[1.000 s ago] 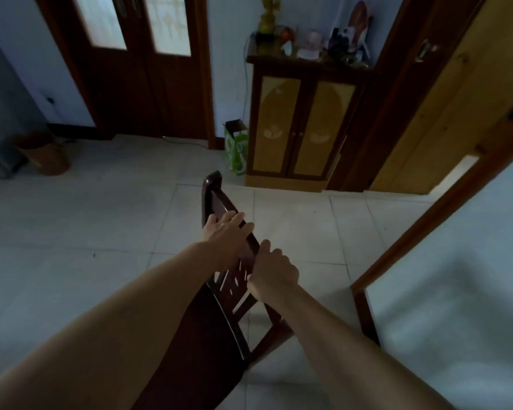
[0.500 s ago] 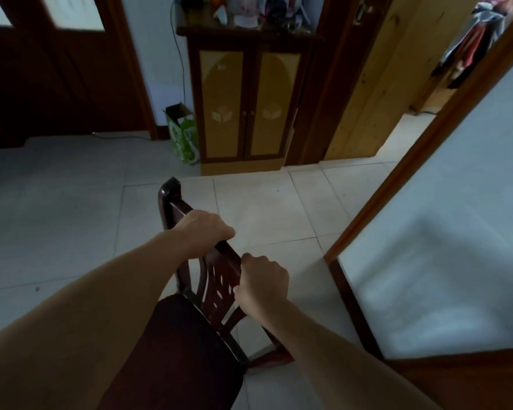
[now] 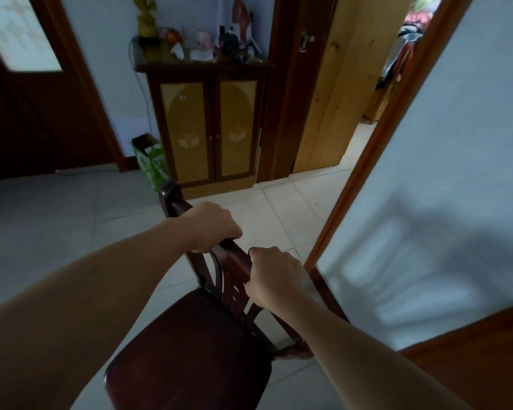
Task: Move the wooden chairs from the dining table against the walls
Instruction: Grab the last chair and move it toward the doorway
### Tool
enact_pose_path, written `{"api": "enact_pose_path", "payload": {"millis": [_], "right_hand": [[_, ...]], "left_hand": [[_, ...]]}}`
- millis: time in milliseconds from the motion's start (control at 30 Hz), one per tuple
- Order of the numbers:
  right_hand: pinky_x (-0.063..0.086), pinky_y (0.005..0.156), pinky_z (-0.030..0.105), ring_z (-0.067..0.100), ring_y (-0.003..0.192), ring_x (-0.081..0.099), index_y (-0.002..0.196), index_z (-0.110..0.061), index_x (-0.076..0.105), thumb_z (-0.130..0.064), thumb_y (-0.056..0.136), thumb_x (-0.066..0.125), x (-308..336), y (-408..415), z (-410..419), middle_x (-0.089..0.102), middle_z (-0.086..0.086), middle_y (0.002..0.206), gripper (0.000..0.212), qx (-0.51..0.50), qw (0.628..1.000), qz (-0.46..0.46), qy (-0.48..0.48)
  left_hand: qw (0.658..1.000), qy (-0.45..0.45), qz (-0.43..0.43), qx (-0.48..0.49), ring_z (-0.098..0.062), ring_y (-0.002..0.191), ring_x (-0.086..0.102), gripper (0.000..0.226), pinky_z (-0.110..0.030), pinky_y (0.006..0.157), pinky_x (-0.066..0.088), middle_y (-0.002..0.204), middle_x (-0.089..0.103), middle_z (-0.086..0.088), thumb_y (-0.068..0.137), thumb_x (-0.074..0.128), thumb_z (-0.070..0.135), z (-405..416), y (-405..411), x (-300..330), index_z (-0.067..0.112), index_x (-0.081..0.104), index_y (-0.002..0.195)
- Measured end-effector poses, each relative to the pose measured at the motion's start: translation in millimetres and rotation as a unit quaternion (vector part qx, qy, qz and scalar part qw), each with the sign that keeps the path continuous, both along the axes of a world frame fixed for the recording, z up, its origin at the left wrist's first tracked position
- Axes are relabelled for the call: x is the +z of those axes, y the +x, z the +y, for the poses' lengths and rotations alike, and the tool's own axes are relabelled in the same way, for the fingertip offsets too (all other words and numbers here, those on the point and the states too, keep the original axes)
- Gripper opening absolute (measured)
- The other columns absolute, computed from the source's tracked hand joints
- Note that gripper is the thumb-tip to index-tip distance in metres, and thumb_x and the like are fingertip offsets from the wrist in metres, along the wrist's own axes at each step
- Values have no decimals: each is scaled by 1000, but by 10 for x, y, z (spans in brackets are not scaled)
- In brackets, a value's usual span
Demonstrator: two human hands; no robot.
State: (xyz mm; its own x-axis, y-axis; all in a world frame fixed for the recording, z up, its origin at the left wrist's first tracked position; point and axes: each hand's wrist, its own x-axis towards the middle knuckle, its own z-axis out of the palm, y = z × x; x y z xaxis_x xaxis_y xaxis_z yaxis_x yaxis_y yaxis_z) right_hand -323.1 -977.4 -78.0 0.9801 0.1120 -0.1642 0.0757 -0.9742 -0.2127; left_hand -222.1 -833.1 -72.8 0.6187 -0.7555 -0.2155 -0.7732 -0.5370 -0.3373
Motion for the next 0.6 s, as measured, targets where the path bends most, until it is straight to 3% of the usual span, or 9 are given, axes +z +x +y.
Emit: {"api": "enact_pose_path", "payload": {"millis": [167, 267, 367, 467, 600], "right_hand": [[34, 58, 30, 19, 64, 48, 93, -17, 56, -19, 79, 65, 48, 58, -483, 41, -5, 63, 17, -62, 997, -42, 14], [32, 58, 29, 19, 66, 52, 93, -18, 55, -18, 78, 67, 41, 129, -832, 50, -5, 70, 19, -99, 994, -49, 27], [39, 62, 30, 22, 78, 62, 93, -17, 56, -14, 78, 65, 28, 223, -1235, 60, 0, 81, 19, -131, 990, -47, 36], [42, 63, 30, 23, 80, 63, 94, -17, 56, -11, 76, 64, 15, 370, -1770, 54, -2, 76, 20, -170, 984, -32, 41], [42, 65, 29, 22, 80, 64, 99, -20, 60, -14, 78, 62, -33, 593, -2505, 63, -1, 85, 22, -205, 978, -23, 30]], "left_hand": [[999, 5, 10, -51, -19, 70, 55, 23, -32, 54, 40, 64, 39, 6, 75, 58, 1, -630, 185, 174, 20, 44, 77], [997, 5, 7, -81, -19, 70, 55, 26, -33, 60, 47, 67, 43, 5, 76, 62, 2, -1088, 336, 219, 21, 44, 79], [994, 10, 3, -108, -20, 70, 57, 28, -33, 57, 45, 70, 48, 2, 77, 62, 3, -1577, 507, 220, 21, 40, 78], [992, 23, 10, -125, -20, 68, 55, 27, -32, 54, 41, 67, 42, 3, 78, 61, 4, -2188, 734, 181, 21, 40, 78], [989, 21, 19, -143, -16, 57, 44, 28, -28, 50, 34, 61, 32, 5, 78, 61, 4, -3008, 1019, 103, 21, 38, 78]]}}
